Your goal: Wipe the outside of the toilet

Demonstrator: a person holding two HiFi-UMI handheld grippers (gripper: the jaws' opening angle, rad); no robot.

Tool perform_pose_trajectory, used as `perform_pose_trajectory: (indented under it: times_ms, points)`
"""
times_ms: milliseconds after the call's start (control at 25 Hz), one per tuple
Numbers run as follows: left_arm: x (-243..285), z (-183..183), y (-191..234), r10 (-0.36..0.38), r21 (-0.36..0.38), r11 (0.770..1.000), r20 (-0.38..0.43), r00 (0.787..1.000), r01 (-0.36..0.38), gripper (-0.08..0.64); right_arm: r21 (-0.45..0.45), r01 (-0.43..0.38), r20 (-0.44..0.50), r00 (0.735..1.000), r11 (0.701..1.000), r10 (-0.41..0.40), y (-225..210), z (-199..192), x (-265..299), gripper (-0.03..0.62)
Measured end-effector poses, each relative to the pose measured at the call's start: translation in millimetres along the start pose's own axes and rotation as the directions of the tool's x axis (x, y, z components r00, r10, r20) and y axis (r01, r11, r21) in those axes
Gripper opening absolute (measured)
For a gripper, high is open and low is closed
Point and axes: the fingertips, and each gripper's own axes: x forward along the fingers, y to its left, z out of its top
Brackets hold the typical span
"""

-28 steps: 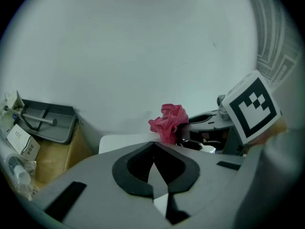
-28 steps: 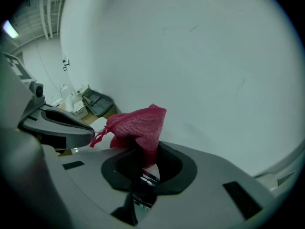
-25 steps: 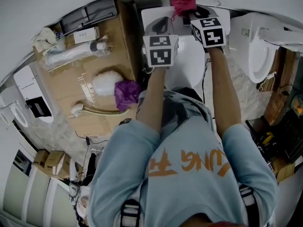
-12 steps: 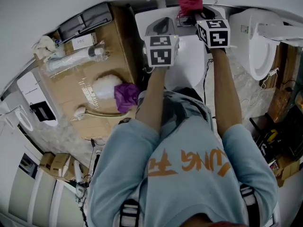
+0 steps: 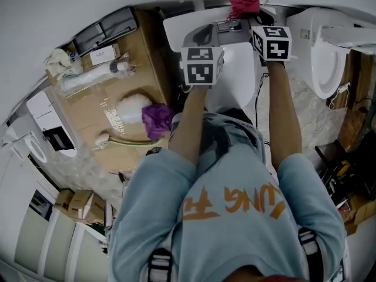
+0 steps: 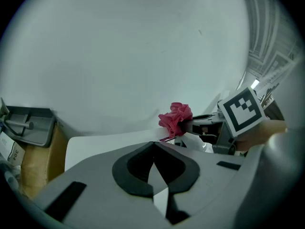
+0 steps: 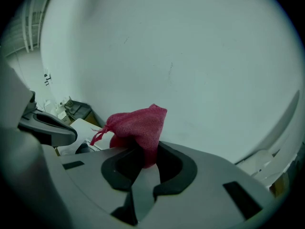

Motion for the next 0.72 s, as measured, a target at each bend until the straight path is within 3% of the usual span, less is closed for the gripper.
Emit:
perform_pose_trajectory:
  times_ms: [280, 480, 720]
  points:
    - [-3, 4, -7, -0.002, 0.009, 1.0, 0.01, 1.0, 0.002, 0.025, 0.054, 0.048, 0.005, 0.999, 0.997, -0.048, -28, -12, -12, 0.077]
    - [-2, 5, -26, -0.061, 0.028, 0.998, 0.025, 0.998, 0.06, 0.026, 0.092, 0.089, 0.0, 0.996, 0.992, -0.09, -49, -23, -21, 0.077]
    - [-4, 1, -34, -0.073, 0.051, 0.996, 0.006, 0.997, 0.073, 0.025, 0.149, 0.153, -0.027, 0.988, 0.977, -0.151, -73, -38, -35, 0.077]
